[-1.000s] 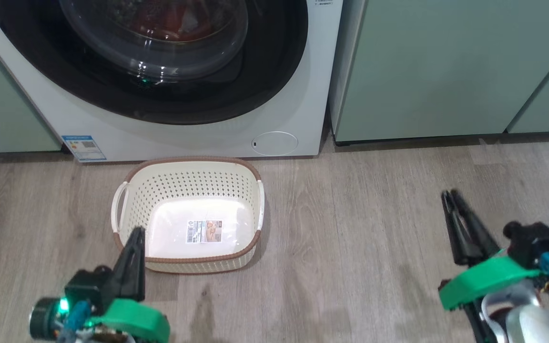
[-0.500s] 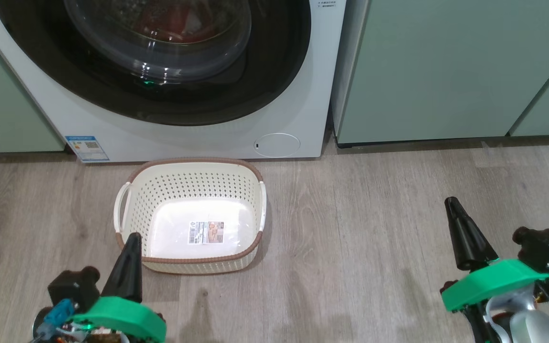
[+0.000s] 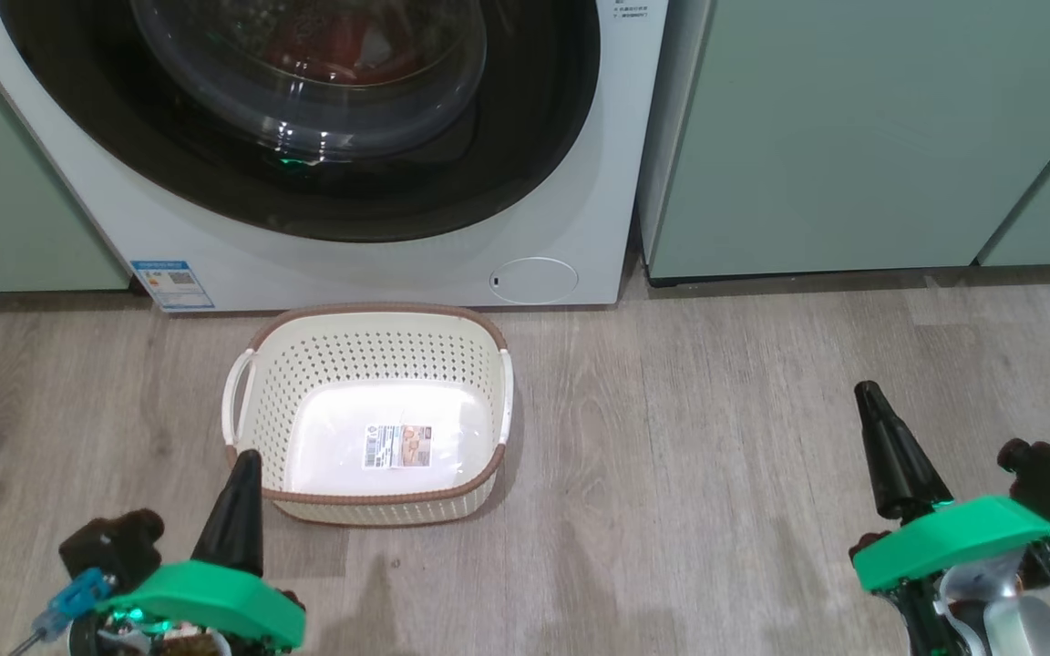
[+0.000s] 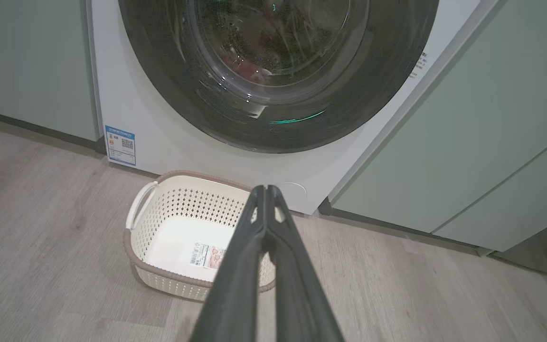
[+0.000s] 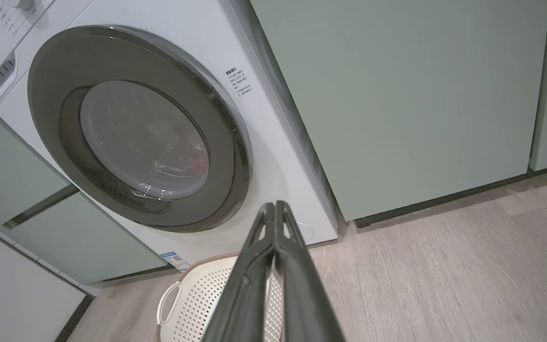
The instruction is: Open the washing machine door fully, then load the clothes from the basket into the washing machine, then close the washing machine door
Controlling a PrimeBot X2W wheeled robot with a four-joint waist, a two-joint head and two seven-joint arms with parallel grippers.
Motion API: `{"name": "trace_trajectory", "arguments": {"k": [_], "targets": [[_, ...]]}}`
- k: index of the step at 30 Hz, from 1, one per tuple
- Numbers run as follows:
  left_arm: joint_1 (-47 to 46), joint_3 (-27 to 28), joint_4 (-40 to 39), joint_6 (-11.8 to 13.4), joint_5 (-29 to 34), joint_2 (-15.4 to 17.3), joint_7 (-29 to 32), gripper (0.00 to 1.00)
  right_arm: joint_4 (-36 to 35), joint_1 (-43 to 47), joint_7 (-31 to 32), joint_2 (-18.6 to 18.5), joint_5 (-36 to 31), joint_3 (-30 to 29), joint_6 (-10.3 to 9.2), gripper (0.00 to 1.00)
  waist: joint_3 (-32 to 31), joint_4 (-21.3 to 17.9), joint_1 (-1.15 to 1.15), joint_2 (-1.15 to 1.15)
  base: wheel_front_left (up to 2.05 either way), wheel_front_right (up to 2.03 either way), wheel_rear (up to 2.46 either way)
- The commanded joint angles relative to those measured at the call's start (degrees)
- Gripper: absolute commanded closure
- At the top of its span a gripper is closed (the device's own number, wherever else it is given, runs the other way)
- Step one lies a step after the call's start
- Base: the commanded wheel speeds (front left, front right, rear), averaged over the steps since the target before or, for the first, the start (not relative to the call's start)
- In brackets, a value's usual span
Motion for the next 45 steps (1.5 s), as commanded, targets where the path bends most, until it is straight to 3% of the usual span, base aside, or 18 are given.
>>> {"name": "trace_trajectory", "arguments": {"k": [1,45], "targets": [[-3.03,1.18,-1.38,-0.66,-2.08,0.17,0.29,1.0,-1.39,-3.04,0.24,-0.9,2.28,0.05,-0.01,1.0,-0.04,0.06,0.0,0.0,0.0,0.0,0.0],[-6.34,5.41,2.83,-4.33,-30.52,-1.08,6.39,1.0,3.36,-5.12,3.25,-1.34,30.66,-0.74,-0.01,1.0,-0.96,1.25,0.0,0.0,0.0,0.0,0.0]]}}
